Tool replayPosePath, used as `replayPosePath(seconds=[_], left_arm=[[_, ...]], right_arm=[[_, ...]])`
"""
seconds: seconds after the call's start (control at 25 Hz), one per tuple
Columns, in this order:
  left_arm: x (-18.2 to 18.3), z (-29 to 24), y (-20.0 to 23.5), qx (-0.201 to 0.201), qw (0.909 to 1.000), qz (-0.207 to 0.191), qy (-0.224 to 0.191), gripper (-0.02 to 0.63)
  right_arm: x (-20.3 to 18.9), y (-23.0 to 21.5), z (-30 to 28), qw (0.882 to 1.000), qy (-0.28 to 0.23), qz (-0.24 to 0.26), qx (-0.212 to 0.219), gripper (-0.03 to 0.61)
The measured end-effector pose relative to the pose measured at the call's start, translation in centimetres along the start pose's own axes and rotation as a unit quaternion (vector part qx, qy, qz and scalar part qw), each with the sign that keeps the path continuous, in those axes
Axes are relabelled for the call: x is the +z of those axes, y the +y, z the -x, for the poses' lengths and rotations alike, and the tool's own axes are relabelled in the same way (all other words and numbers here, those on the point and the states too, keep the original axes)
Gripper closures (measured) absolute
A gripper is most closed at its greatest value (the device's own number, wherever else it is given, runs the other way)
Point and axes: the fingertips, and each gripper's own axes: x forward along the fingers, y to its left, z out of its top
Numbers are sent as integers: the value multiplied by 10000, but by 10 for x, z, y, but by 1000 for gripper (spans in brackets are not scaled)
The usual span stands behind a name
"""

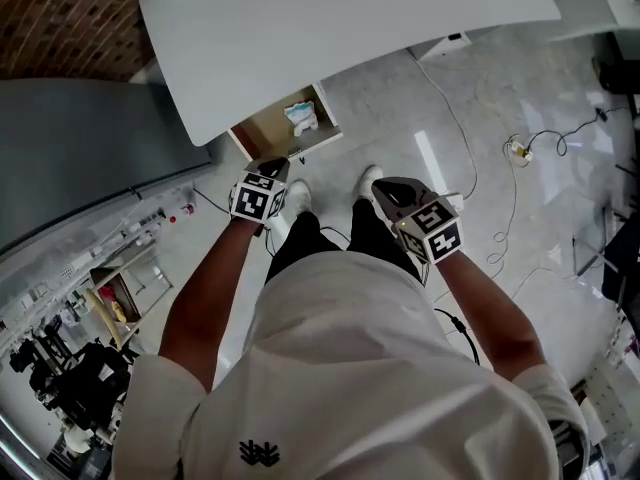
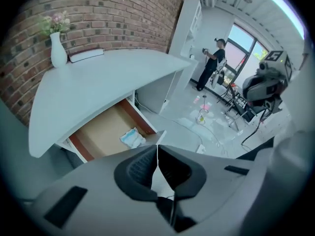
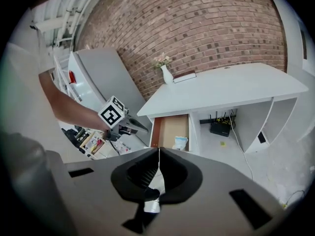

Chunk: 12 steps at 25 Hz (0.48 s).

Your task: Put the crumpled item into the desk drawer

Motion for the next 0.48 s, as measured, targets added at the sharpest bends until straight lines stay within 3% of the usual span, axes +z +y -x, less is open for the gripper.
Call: replayPosePath(seconds=[0.16, 0.48], left_arm=[[2, 56, -20, -403, 9981, 226, -412, 588], [-6, 157, -56, -1006, 9897, 274, -979, 588]], right_arm=[[9, 26, 4, 10000, -2, -11, -25, 548], [22, 90, -3, 9998, 13, 185, 23, 549]])
